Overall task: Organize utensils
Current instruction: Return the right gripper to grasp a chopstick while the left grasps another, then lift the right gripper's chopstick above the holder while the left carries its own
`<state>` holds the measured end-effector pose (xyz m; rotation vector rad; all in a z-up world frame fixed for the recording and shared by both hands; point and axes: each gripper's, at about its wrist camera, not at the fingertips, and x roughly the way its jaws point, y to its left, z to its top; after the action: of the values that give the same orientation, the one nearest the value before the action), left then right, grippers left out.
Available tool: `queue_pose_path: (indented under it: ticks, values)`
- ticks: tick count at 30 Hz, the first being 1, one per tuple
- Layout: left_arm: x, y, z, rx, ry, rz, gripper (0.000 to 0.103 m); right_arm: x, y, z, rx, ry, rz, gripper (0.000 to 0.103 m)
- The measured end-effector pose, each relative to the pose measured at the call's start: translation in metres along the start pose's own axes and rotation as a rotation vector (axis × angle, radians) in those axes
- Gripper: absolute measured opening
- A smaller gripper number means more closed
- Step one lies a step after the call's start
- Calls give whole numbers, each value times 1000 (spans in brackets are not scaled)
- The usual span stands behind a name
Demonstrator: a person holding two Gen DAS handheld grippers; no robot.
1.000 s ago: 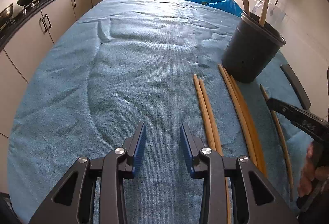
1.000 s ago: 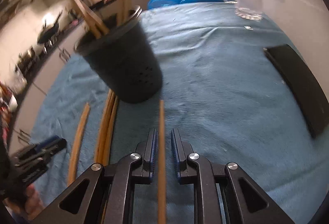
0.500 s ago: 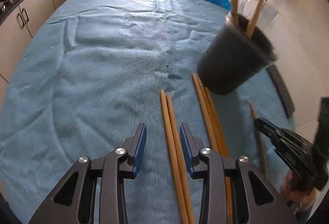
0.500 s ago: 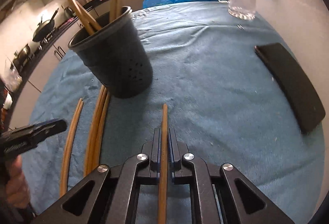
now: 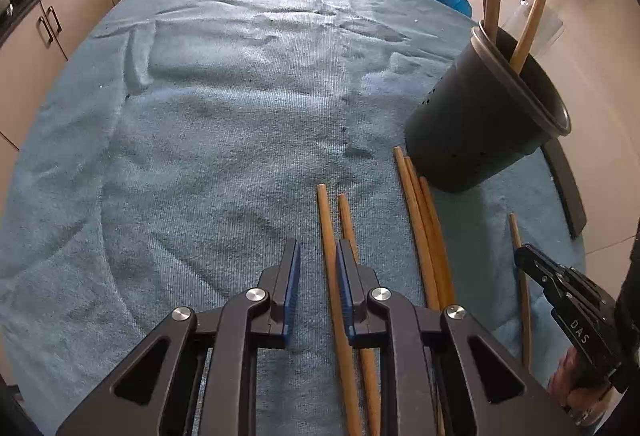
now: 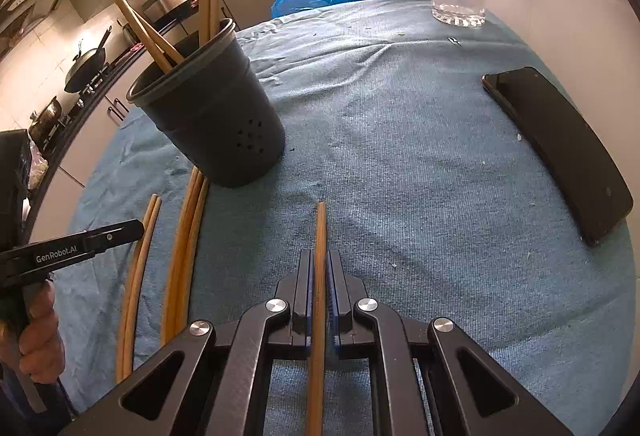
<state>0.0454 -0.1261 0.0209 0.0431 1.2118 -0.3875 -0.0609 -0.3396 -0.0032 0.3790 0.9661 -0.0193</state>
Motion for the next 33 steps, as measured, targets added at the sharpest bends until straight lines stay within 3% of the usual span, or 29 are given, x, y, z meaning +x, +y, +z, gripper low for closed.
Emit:
queue_pose_path:
  ticks: [4,7,9,12,19,26,33]
  values:
    - [4,-13,7,61,-20,92,17,5,13,5,-70,18,-67,7]
    - [4,-13,4,64,-38,137,7,11,24,9,-141,14,-129,7]
    - [1,-9,1,50,-36,107,6,12,28,11,-161,15,-147,7]
    - [-9,-1,-5,27,-47,52,6,6,25,10,-124,6,-83,6]
    - [-86,-7,-16,29,-220,-15,6,-72,32,10,-67,-213,61,6]
    - [-148,-28,-24,72,-365,-55,6,-134,54,3,-94,-386,108,6]
    - [-184,-33,-40,87,-439,-68,6,-166,63,-1,-114,-470,124,6]
